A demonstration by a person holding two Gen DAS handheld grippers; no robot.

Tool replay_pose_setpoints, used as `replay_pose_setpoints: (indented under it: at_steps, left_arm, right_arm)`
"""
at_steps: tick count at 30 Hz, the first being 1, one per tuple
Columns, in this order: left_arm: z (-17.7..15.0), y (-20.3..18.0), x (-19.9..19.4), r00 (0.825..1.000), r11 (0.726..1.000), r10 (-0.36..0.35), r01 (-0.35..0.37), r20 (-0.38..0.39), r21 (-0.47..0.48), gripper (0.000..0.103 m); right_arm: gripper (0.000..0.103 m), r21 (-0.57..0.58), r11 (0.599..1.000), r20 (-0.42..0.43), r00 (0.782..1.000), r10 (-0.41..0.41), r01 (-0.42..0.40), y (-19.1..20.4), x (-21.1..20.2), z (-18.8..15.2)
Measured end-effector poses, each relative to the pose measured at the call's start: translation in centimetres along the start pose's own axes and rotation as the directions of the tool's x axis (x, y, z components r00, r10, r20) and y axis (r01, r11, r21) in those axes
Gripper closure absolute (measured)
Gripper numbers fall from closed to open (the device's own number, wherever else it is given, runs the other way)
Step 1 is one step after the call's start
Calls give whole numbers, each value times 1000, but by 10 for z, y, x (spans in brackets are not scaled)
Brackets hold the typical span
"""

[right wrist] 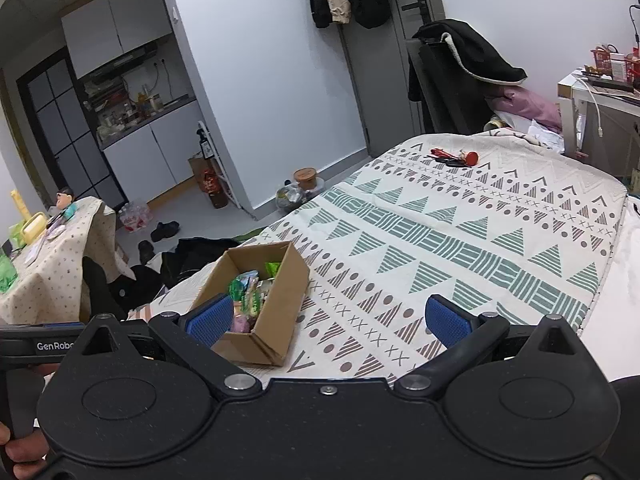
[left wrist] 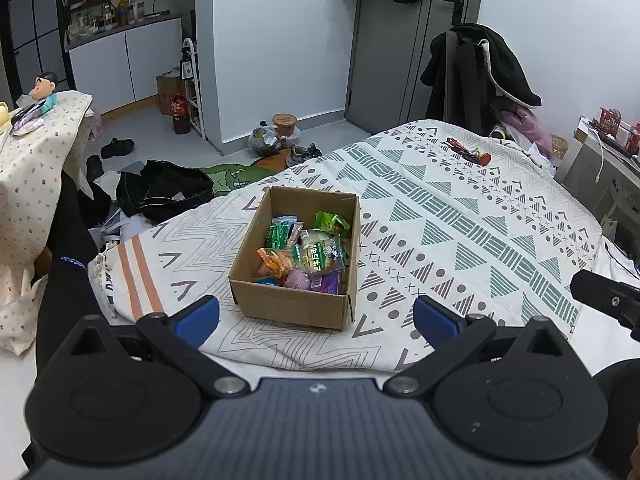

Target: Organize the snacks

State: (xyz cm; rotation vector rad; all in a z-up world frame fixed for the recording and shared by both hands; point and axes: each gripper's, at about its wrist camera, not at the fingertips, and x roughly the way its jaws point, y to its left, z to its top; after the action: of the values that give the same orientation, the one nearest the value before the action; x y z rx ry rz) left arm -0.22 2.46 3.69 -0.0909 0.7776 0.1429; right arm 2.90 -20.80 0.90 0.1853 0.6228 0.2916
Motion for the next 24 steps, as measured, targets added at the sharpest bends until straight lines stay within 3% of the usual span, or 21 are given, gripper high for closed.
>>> replay_pose_setpoints:
  at_steps: [24]
  left_arm:
    - [-2, -4, -9, 1000, 1000, -13, 13, 16, 14, 0]
  right_arm:
    - [0, -9, 1000, 9, 1000, 1, -1, -1, -7, -3]
